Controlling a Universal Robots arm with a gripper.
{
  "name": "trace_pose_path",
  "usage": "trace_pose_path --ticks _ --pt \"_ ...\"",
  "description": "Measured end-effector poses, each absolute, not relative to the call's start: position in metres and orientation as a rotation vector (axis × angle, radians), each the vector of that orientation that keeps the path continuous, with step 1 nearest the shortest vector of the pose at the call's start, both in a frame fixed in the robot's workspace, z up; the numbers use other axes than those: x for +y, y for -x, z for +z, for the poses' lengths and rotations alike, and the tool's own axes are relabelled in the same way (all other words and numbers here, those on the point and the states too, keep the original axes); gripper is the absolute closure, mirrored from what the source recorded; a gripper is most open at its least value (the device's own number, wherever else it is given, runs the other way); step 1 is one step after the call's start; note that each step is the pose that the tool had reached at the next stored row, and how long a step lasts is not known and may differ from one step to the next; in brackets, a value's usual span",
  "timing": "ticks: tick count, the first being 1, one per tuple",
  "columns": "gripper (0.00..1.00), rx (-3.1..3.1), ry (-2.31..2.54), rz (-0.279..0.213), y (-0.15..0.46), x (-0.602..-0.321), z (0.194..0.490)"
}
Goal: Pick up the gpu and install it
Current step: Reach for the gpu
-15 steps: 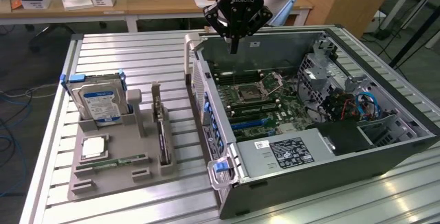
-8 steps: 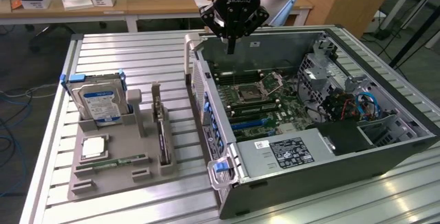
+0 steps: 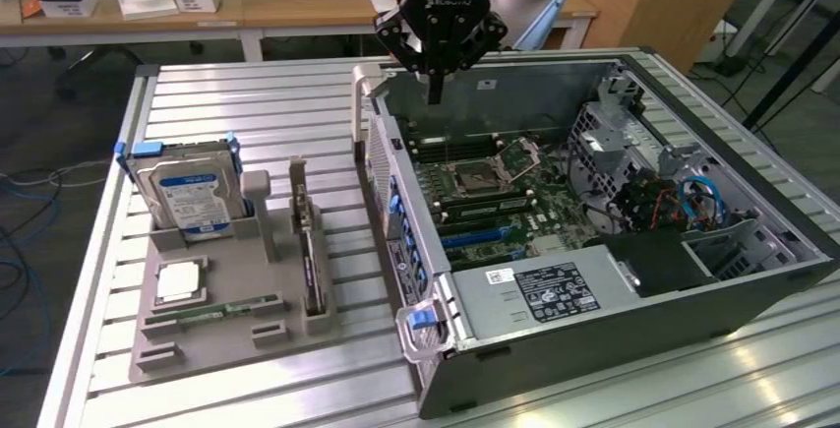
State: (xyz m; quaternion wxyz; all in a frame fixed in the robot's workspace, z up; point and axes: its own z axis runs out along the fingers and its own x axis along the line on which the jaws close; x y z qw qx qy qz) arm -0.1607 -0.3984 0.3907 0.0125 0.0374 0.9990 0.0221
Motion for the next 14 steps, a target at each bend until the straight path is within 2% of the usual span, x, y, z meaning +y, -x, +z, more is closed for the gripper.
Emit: trace_pose_path --ticks 14 --pt "0.89 3.114 -0.117 0.069 0.1712 -0.3984 0.3899"
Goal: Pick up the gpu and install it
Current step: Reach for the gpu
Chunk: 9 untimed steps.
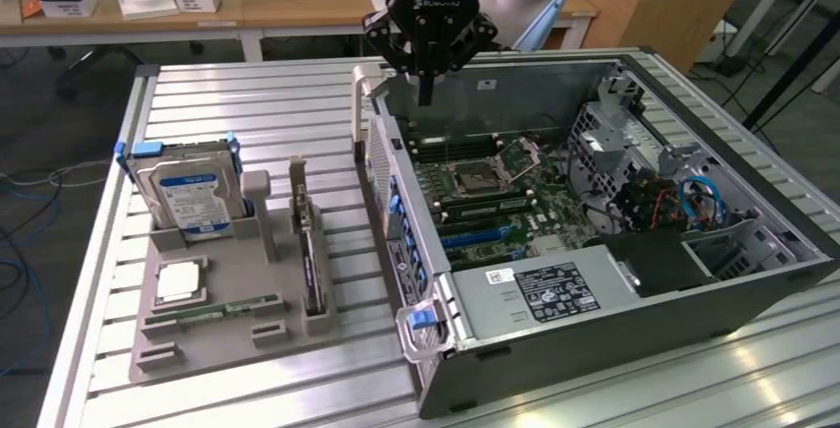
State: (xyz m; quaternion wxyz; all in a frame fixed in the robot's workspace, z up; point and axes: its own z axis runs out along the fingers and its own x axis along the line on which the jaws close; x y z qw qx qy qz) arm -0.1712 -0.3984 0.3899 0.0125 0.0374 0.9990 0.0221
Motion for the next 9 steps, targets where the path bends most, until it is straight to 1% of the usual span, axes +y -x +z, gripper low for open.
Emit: trace_pose_path --ticks 9 --pt "0.89 3.114 -0.117 0.069 0.1771 -0.3984 0.3896"
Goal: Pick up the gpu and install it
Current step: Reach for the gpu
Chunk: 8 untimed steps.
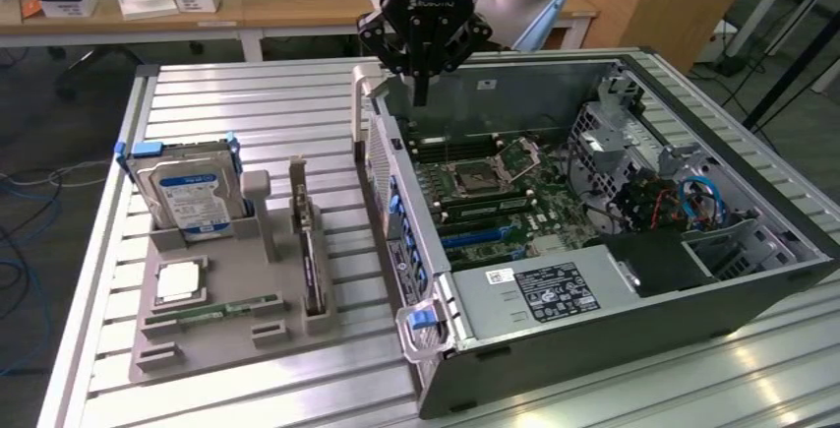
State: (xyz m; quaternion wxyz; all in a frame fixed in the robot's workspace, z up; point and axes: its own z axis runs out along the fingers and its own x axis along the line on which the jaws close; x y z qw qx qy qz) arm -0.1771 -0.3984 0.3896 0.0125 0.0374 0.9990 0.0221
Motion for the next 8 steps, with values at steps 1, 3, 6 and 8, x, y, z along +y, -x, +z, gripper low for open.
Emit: trace_pose_path --ticks 1,3,6,8 --pt "0.89 3.114 -0.117 0.069 0.1778 -0.3984 0.3896" --pt "0.89 3.114 -0.117 0.069 0.1792 -0.3984 0.3895" --pt "0.89 3.114 -0.117 0.069 0.1811 -0.3984 0.3894" --pt "0.89 3.114 -0.117 0.069 0.1823 -0.3984 0.3893"
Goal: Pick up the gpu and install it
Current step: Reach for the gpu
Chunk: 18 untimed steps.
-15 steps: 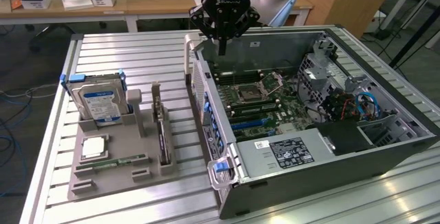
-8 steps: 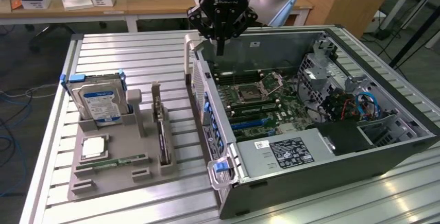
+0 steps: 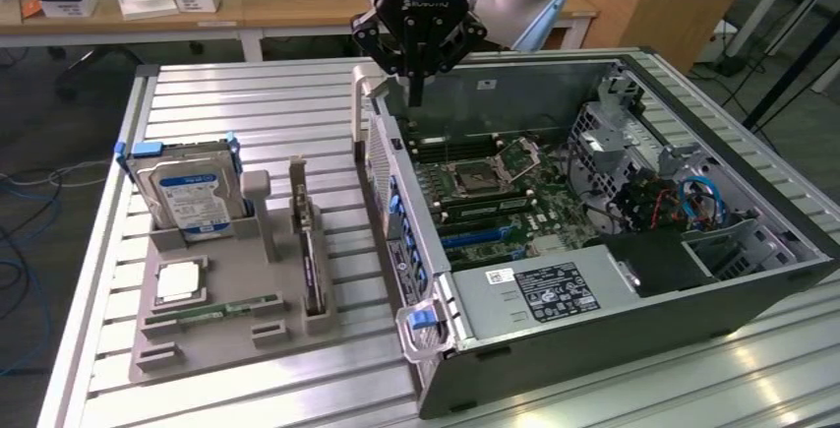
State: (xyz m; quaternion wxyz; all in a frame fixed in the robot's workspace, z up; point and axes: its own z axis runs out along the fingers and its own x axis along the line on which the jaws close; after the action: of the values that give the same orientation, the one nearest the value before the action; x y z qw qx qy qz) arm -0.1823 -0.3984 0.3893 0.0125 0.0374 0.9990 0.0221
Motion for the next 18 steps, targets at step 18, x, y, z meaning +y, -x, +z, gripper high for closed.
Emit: trace_pose_path --ticks 18 --pt "0.89 3.114 -0.117 0.069 0.193 -0.398 0.389"
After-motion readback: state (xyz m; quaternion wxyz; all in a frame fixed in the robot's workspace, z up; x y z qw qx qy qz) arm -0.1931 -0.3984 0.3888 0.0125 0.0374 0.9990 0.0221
